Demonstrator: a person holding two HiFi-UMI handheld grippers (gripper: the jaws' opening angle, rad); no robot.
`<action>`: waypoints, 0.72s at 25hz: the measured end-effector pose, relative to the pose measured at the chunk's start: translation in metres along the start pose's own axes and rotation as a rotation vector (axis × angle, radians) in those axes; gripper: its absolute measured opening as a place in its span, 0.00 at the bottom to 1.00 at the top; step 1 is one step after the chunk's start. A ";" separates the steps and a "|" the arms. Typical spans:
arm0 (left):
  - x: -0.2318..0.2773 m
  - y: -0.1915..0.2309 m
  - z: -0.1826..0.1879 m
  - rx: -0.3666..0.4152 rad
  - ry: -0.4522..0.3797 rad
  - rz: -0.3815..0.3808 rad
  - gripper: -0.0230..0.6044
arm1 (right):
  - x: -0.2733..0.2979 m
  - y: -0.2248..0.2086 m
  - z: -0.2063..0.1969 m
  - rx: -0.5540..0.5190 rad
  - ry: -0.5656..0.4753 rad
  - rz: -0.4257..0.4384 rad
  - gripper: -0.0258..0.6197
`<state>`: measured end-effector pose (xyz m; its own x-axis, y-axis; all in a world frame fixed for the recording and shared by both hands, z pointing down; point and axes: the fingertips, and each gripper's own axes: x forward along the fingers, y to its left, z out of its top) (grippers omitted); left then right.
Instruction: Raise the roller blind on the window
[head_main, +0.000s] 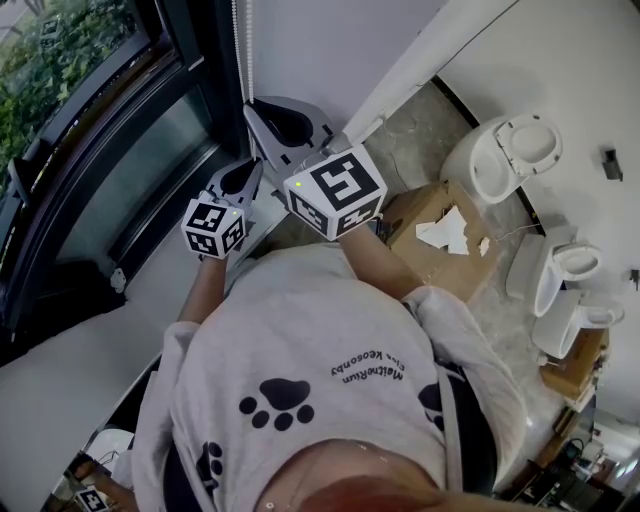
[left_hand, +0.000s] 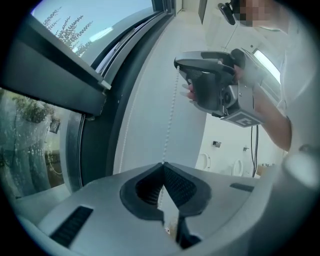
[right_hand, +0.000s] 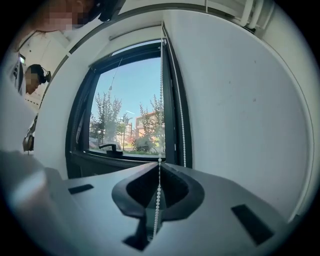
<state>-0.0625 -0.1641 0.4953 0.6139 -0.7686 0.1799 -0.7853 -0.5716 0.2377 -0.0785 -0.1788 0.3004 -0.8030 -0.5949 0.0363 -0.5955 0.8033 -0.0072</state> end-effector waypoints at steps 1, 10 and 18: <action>0.000 0.000 -0.006 -0.007 0.007 -0.001 0.05 | 0.000 0.001 -0.006 -0.005 0.011 -0.004 0.06; -0.001 0.009 -0.048 -0.045 0.077 0.018 0.05 | 0.004 -0.001 -0.050 0.020 0.070 -0.011 0.06; -0.003 0.014 -0.083 -0.106 0.143 0.027 0.05 | 0.007 -0.002 -0.087 0.031 0.130 -0.016 0.06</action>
<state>-0.0682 -0.1459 0.5777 0.6037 -0.7302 0.3198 -0.7935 -0.5120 0.3290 -0.0810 -0.1823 0.3872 -0.7845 -0.5977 0.1653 -0.6104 0.7913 -0.0361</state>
